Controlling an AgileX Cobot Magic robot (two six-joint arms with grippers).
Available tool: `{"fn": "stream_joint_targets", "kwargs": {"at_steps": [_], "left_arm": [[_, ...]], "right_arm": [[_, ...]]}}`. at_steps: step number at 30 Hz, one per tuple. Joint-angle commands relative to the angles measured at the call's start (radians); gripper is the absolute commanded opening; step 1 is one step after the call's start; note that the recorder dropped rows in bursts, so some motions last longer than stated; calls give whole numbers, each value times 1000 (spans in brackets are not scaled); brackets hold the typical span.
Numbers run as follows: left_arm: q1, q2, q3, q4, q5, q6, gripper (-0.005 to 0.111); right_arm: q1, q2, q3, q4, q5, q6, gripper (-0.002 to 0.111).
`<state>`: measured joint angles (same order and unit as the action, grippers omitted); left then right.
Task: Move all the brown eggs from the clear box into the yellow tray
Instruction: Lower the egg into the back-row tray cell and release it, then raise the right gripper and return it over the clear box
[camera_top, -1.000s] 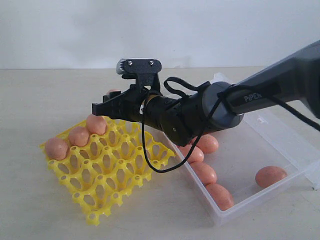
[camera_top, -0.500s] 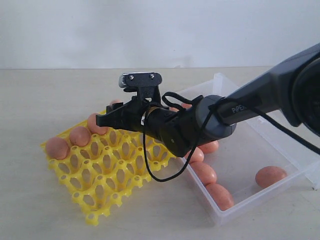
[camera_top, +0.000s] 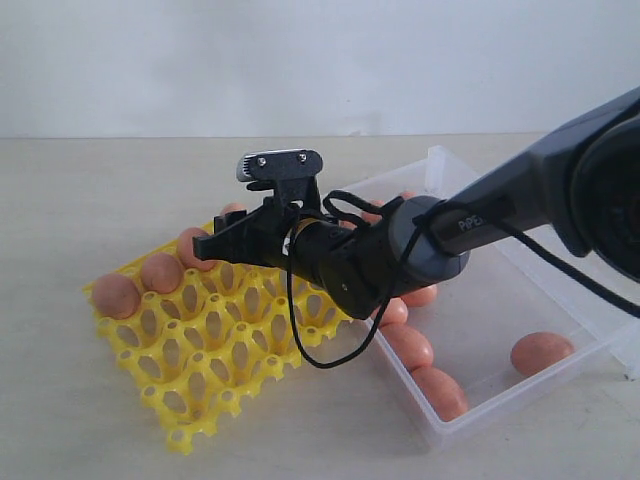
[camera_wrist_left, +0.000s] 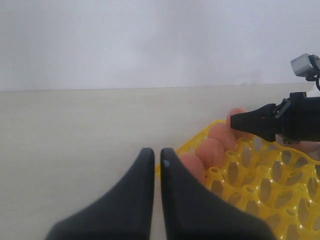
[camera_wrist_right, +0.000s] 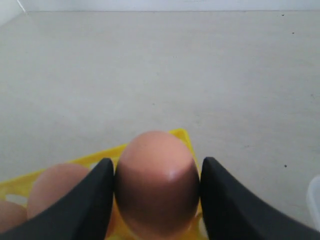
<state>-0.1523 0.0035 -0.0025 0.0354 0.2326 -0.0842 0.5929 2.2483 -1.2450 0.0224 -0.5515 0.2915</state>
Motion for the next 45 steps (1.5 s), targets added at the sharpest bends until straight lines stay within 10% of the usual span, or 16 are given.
{"fn": "stream_joint_targets", "kwargs": {"at_steps": [1, 25, 45], "left_arm": [[2, -3, 3, -1, -7, -2, 4], [2, -3, 3, -1, -7, -2, 4], [2, -3, 3, -1, -7, -2, 4]], "right_arm": [[-5, 1, -4, -1, -28, -7, 45], [-5, -195, -4, -2, 14, -14, 45], [-5, -480, -4, -9, 917, -202, 45]]}}
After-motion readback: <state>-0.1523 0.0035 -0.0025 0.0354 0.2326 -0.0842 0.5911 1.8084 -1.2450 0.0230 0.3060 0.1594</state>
